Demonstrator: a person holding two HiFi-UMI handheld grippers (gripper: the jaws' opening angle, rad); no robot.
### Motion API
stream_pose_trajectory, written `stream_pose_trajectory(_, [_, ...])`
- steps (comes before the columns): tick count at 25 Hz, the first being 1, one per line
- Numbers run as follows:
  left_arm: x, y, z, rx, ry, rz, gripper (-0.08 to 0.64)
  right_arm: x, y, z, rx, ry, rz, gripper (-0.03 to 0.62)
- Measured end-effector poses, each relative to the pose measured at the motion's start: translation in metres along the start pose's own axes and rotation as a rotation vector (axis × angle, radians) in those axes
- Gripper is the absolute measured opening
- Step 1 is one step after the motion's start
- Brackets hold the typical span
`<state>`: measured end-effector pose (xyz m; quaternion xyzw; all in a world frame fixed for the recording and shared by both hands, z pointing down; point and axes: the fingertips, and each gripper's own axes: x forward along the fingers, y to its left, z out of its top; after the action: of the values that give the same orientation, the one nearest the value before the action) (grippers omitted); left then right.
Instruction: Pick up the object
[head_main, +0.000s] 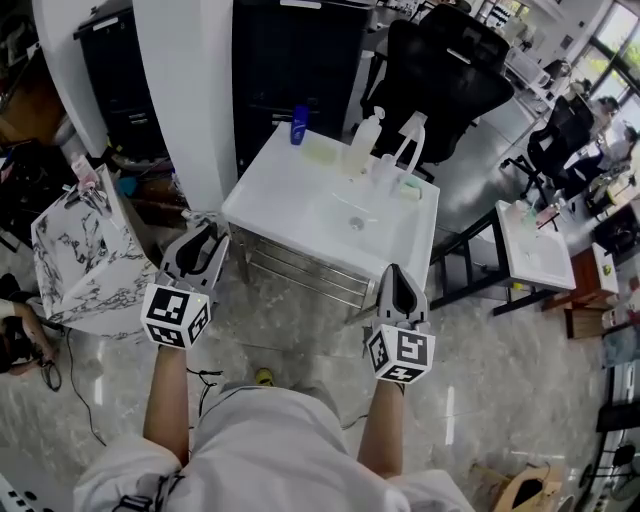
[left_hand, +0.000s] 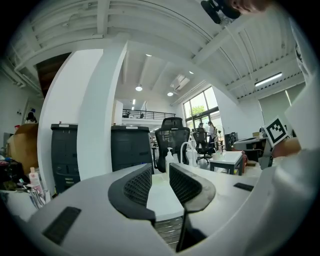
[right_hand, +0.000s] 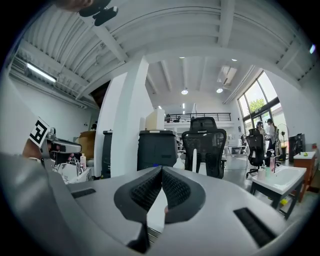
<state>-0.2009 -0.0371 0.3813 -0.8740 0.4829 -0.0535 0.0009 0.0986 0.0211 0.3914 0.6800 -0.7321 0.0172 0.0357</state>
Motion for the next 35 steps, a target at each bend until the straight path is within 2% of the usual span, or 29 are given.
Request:
stream_pose_trajectory(7, [0.032,0.017,-0.006,-0.018,0.009,-0.018,0.117,0.03,-0.003,-0.002,-0.002,0.01,-0.012,0.006])
stream_pose_trajectory(16, [0.092,0.023,-0.009,0.007,0.024,-0.05,0.117,0.089,-0.019,-0.006,0.014,0.007,0.004,0.006])
stream_pose_trajectory(35, [0.285,0.054,-0.005,0.027,0.084,-0.005,0.117,0.286,-0.098,-0.012,0.056,0.039,0.089,0.006])
